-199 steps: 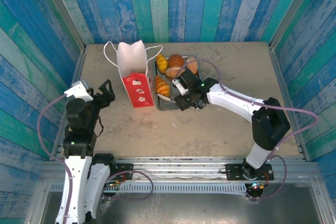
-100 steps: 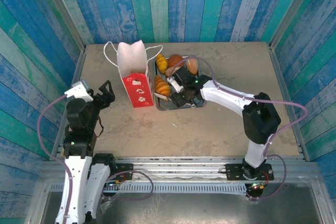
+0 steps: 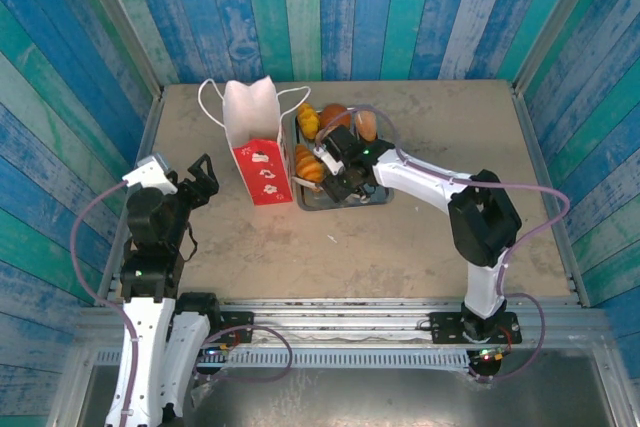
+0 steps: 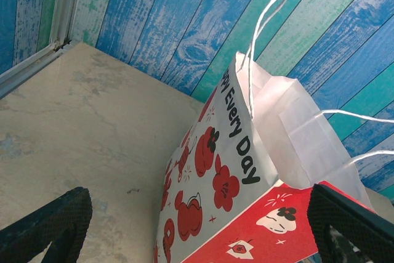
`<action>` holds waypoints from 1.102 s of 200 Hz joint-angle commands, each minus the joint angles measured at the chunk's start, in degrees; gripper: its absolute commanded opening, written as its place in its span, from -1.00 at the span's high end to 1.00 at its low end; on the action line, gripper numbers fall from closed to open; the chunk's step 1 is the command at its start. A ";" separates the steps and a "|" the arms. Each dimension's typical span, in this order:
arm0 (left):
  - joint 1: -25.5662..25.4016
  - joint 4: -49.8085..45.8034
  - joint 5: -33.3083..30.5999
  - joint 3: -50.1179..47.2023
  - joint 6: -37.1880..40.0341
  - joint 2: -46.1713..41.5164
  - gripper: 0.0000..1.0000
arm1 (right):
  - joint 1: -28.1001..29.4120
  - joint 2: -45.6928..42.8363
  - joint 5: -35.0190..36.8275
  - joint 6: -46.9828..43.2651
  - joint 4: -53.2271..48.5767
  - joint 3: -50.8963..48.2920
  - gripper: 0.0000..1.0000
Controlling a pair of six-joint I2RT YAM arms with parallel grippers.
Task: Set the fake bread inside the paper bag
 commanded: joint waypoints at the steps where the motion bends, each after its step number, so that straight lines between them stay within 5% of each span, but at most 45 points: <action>1: 0.19 -0.43 -0.69 -0.16 0.99 -0.74 -0.88 | -0.21 1.03 0.16 -0.72 -0.83 2.05 -0.41; 71: 0.21 -0.54 -0.72 -0.05 0.92 -1.00 -0.88 | -0.26 -2.53 1.91 0.51 -2.43 -0.36 0.04; 137: 0.18 -1.00 1.63 3.81 -3.14 2.61 -0.88 | -0.23 -15.02 4.76 3.94 -6.47 -7.51 0.11; 220: 0.21 -1.86 8.53 16.28 -6.31 20.31 -0.88 | 0.43 -37.62 10.60 7.74 -18.78 -7.55 0.11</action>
